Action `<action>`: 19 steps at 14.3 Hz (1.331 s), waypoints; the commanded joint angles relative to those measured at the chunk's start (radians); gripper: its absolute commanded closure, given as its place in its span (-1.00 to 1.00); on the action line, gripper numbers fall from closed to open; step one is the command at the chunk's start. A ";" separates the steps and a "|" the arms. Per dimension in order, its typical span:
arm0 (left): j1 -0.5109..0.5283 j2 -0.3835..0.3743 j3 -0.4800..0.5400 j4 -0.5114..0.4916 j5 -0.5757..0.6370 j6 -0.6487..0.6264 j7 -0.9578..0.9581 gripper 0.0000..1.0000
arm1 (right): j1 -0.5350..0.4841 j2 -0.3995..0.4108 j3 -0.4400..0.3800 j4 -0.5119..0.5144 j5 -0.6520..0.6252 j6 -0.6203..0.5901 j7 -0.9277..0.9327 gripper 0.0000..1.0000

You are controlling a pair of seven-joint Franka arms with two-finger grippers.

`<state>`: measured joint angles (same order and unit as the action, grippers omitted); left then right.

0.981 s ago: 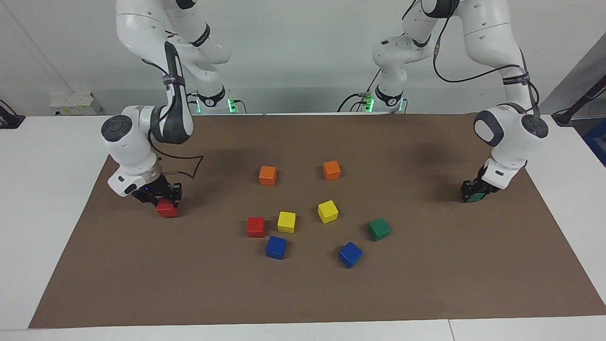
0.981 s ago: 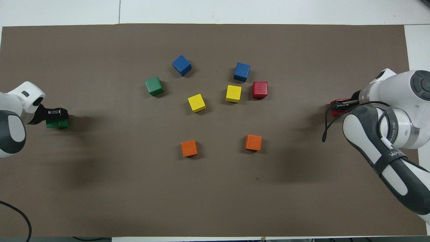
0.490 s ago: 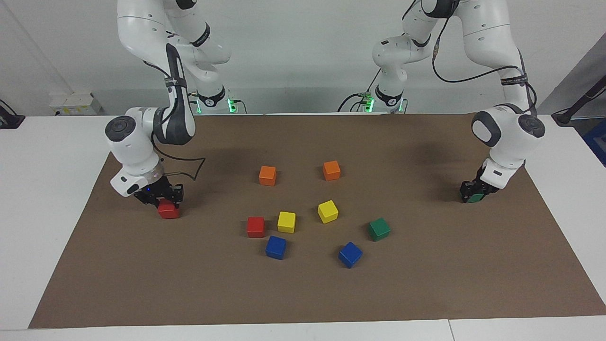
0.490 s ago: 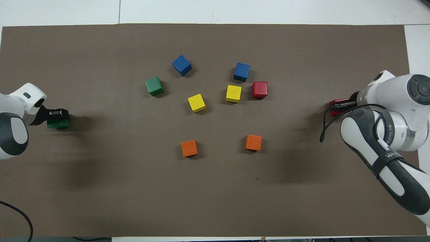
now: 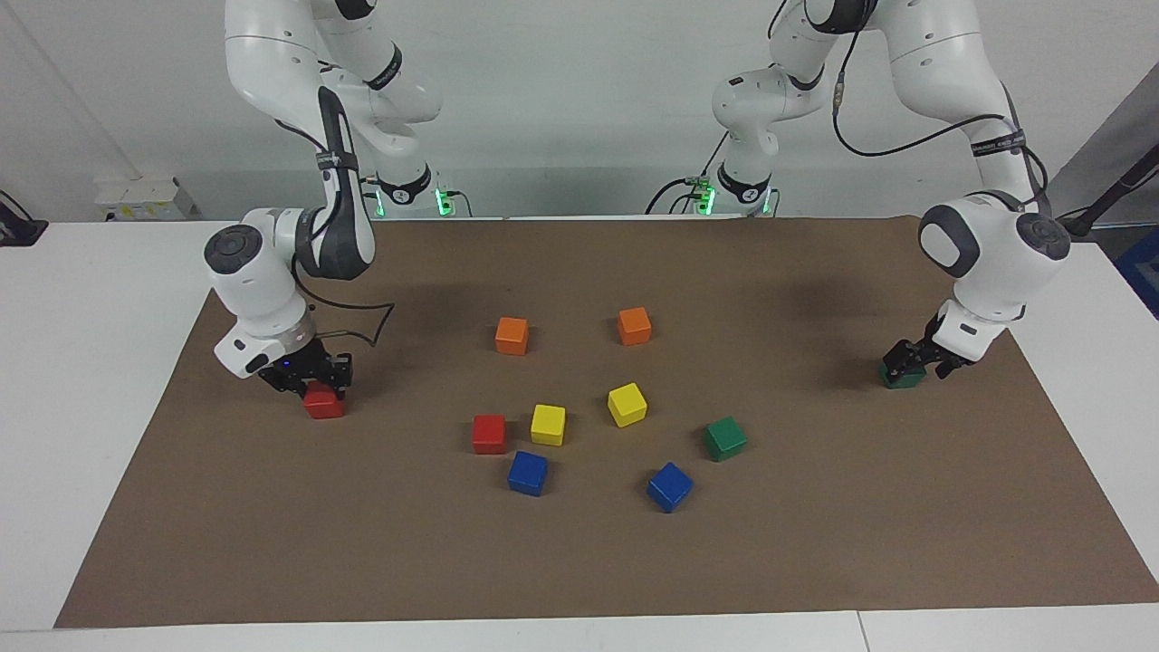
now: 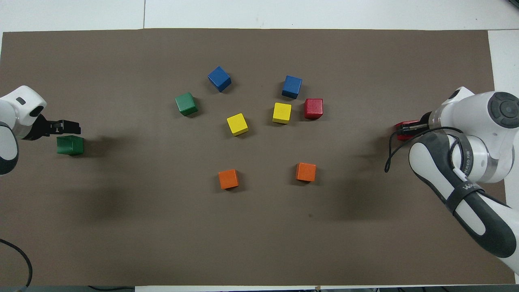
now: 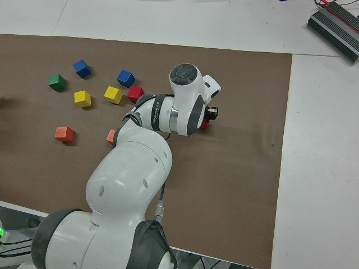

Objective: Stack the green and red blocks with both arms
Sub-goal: 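Grasp the other green cube with the left gripper while the right gripper grasps red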

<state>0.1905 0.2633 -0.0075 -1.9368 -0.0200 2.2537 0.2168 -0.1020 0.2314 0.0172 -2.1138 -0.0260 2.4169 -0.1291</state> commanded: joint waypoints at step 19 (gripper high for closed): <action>-0.506 0.281 0.017 0.460 -0.015 -0.166 -0.833 -1.00 | 0.356 0.167 0.007 0.561 -0.032 -0.366 0.488 -0.98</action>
<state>-0.2926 0.5279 -0.0104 -1.5050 -0.0563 2.0872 -0.5830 0.2367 0.3289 0.0264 -1.6189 -0.0411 2.0519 0.3058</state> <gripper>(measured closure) 0.000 0.009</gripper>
